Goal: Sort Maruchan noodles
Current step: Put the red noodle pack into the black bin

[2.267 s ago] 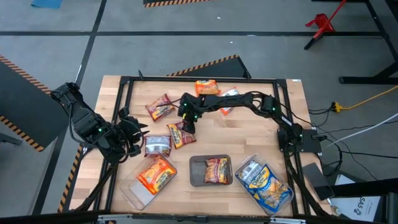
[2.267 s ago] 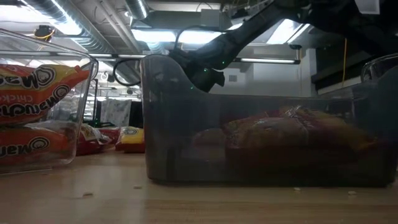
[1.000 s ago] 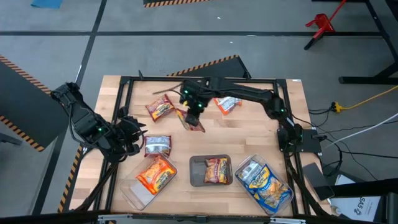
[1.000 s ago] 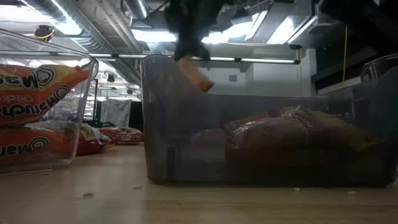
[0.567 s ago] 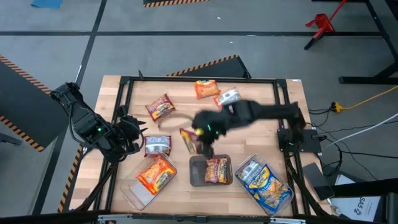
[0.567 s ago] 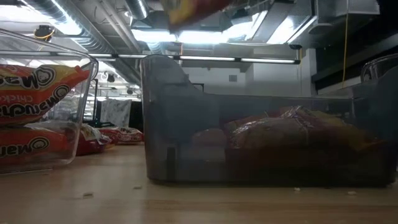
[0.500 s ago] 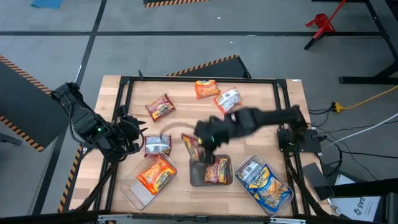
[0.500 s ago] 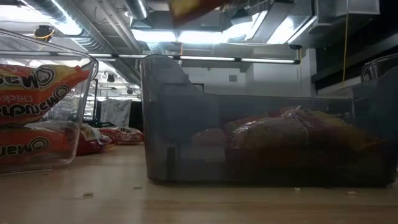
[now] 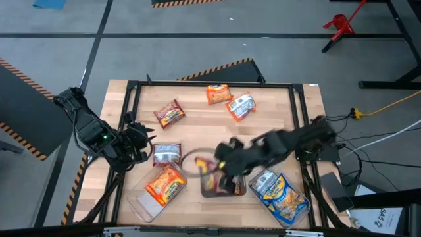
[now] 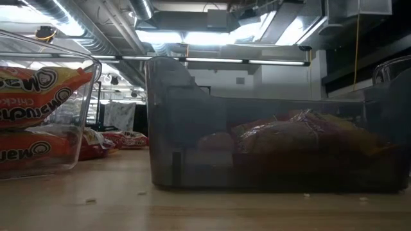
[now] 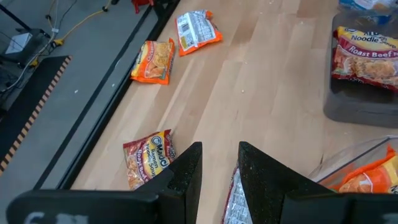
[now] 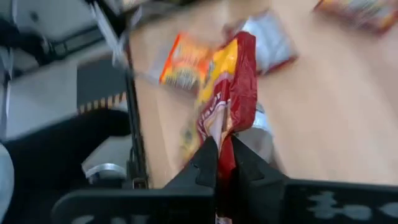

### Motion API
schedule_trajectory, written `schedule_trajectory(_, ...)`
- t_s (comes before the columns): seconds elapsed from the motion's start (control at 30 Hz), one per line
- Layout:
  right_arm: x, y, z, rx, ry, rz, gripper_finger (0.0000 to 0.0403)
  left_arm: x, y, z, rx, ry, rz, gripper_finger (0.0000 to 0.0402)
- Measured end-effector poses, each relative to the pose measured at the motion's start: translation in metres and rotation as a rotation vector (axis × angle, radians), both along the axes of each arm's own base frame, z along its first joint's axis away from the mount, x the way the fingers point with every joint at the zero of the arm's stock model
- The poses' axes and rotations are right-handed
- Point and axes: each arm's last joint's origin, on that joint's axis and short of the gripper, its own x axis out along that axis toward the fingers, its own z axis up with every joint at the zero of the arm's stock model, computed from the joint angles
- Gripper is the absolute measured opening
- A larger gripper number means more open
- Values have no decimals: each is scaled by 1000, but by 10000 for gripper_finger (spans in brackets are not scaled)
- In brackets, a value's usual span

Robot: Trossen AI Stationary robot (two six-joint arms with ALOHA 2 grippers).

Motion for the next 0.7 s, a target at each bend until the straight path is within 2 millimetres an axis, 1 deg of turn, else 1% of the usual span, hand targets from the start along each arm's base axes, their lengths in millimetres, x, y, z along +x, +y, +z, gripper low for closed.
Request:
schedule_trajectory(0.07, -17, -14, 19, -33, -41, -27, 0, 0, 0, 0, 0, 0, 0, 98)
schedule_trajectory(0.13, -32, -24, 30, -62, -67, -59, 0, 0, 0, 0, 0, 0, 0, 98)
schedule_trajectory(0.17, -38, -28, 33, -70, -68, -70, 0, 0, 0, 0, 0, 0, 0, 98)
schedule_trajectory(0.23, -48, -36, 31, -76, -49, -81, 0, 0, 0, 0, 0, 0, 0, 98)
schedule_trajectory(0.3, -55, -42, 21, -84, -12, -88, 0, 0, 0, 0, 2, -2, 2, 98)
schedule_trajectory(0.4, -63, -51, 0, -71, -1, -101, 0, 0, 0, 0, 9, -10, 5, 98)
schedule_trajectory(0.6, -76, -71, -33, 63, -206, -71, 0, 0, 1, 1, 15, -29, 19, 98)
schedule_trajectory(0.7, -80, -74, -58, 164, -302, -55, 0, 0, 1, 1, 2, -37, 29, 98)
